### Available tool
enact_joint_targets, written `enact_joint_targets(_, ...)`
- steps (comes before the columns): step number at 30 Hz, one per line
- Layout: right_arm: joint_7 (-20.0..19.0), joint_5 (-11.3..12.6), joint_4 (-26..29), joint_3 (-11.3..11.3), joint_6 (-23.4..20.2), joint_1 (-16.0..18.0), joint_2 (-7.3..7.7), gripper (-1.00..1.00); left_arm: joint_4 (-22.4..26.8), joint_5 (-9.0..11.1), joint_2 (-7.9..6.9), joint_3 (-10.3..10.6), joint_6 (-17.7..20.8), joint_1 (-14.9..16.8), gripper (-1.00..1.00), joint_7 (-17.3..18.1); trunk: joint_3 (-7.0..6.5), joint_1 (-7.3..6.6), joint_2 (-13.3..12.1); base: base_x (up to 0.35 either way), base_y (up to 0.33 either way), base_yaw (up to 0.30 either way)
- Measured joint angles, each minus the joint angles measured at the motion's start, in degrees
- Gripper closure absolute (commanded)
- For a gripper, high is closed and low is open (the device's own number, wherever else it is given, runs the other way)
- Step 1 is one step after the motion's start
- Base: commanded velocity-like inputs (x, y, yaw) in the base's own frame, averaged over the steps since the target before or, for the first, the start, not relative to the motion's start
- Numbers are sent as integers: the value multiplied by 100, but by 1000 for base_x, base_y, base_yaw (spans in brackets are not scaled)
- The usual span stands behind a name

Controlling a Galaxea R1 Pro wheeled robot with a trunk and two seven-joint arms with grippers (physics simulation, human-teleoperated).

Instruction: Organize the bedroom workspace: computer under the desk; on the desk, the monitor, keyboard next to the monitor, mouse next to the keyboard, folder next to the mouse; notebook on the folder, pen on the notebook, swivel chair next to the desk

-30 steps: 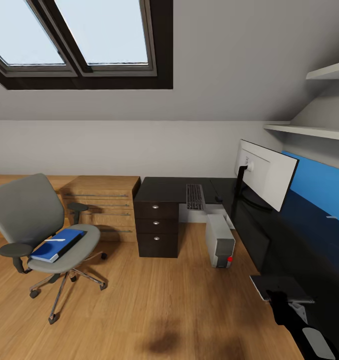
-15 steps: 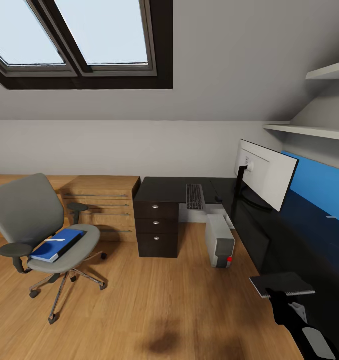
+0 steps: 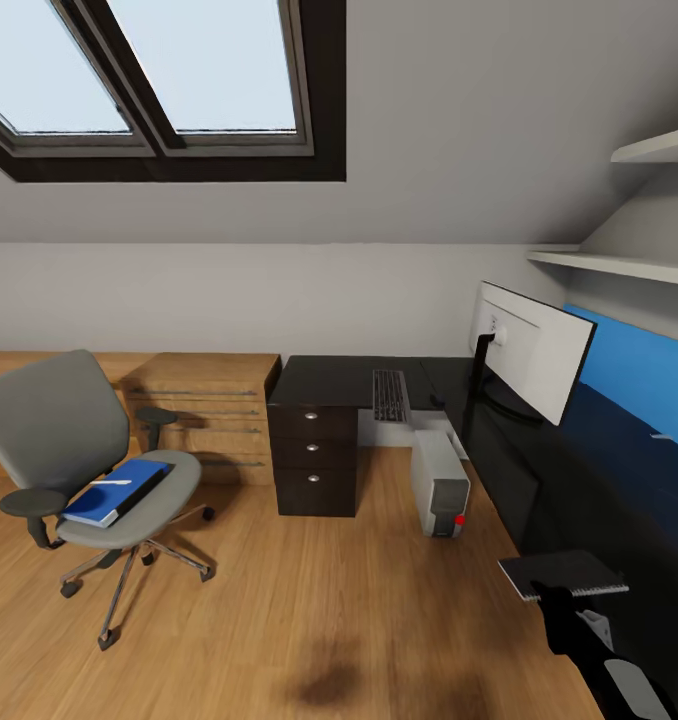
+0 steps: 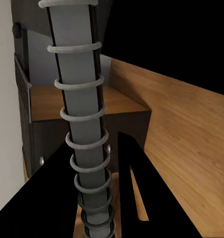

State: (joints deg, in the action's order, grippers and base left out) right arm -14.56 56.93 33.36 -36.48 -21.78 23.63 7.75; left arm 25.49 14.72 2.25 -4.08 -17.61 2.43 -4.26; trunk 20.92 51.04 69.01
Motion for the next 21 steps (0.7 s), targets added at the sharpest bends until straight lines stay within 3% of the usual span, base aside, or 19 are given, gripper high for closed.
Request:
enact_joint_targets(4,8,-122,-21,4,17,-4,0,100,1,0,0,0,0,0,-100,0,-71,-88,-161,0,0,0)
enact_joint_targets(21,0,-122,-21,1,28,-5,-5,100,1,0,0,-1,0,0,-100,0,-376,-461,-843,0,0,0)
